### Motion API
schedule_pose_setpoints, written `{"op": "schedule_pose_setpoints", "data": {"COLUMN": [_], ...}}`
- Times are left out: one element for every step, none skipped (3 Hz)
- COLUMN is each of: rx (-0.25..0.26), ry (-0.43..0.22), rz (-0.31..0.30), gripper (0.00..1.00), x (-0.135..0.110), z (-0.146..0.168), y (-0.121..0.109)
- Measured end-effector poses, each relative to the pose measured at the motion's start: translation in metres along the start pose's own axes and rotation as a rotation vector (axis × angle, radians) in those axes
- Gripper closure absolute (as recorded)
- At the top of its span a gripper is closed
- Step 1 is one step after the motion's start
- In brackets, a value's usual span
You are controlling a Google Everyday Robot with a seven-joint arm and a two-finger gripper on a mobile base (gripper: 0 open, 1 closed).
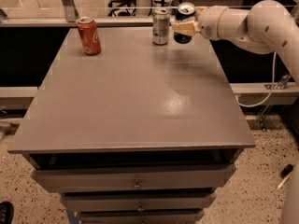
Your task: Move pepsi can near 7up can
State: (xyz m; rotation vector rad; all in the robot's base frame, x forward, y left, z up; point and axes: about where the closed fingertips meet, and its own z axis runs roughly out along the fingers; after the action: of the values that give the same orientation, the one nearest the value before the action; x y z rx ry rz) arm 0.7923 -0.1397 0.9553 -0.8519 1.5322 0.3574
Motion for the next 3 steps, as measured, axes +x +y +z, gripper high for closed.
{"op": "schedule_pose_setpoints", "data": {"rx": [0.017,0.016,0.007], "ry": [-0.004,-0.019,0.001], "rz": [0.045,0.087,0.113], "gripper": [1.00,1.00,0.82], "x": [0.015,0.027,0.036], "z": [0.012,0.026,0.036], "y": [-0.017,-0.026,-0.030]}}
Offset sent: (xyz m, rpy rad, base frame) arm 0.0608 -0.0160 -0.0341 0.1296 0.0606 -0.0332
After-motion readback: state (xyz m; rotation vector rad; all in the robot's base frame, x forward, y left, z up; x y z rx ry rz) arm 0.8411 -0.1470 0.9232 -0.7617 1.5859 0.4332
